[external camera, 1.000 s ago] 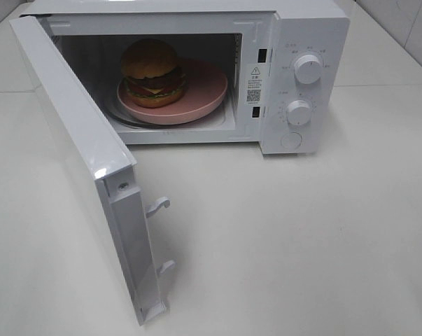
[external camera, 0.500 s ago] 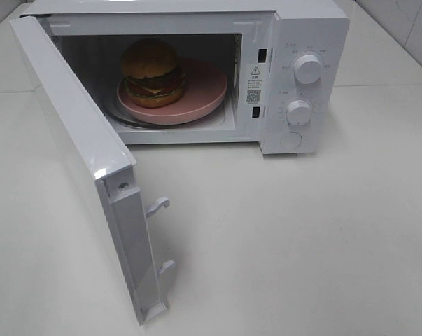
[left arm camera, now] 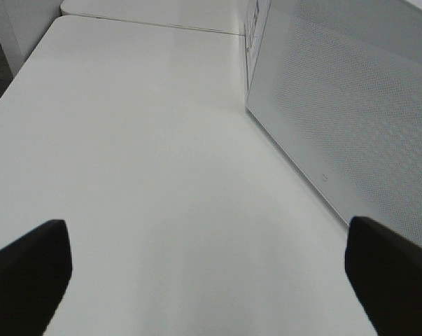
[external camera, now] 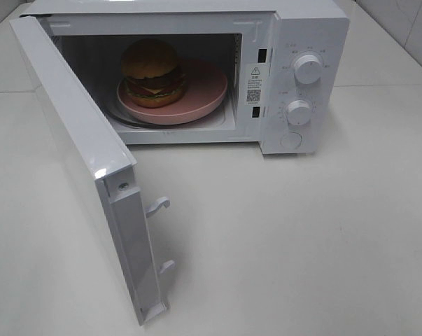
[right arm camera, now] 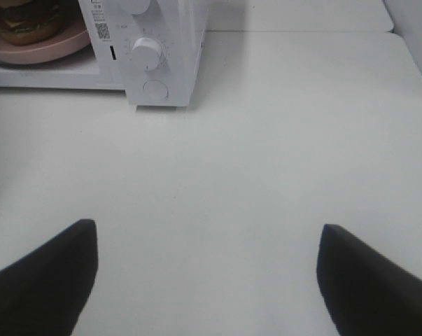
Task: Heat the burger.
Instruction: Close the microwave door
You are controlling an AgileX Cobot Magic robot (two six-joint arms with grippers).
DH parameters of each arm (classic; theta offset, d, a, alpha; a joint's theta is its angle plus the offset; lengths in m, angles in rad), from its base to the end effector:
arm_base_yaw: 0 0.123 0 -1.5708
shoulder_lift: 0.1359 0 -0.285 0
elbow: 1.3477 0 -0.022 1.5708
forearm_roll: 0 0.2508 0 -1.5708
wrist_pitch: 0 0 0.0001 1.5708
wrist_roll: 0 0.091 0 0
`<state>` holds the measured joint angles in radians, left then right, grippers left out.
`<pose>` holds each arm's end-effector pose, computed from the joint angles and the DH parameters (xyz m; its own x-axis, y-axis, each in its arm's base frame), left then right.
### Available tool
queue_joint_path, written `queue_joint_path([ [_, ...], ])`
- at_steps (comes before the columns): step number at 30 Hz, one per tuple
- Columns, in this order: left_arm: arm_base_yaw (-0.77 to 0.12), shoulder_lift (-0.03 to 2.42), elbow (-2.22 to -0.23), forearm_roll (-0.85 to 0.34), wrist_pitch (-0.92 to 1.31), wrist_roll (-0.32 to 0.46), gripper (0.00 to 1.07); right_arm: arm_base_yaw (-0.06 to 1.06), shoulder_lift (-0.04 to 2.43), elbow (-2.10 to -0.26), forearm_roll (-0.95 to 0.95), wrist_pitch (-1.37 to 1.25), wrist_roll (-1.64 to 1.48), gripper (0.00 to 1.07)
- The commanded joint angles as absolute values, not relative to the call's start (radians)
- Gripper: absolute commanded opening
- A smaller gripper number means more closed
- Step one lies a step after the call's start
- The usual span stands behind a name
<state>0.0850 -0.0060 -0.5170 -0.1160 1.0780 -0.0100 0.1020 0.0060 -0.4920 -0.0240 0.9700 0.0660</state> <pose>-0.0080 -0.0100 0.2810 -0.4463 -0.1029 -0.8890 -0.0227 0.9943 -0.1038 0.0007 -0.0017 0.2826 -0.3882 0.0129 -0.9215 -0.0634 0.9972 0.0407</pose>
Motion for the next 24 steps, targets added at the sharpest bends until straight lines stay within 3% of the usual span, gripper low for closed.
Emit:
queue_joint_path([
  [1, 0.08, -0.02, -0.516, -0.121, 1.067, -0.014, 0.98, 0.08, -0.037, -0.491, -0.021, 0.959, 0.055, 0.76],
  [24, 0.08, -0.016, -0.516, -0.121, 1.067, -0.014, 0.98, 0.068, -0.035, -0.491, -0.021, 0.959, 0.056, 0.75],
])
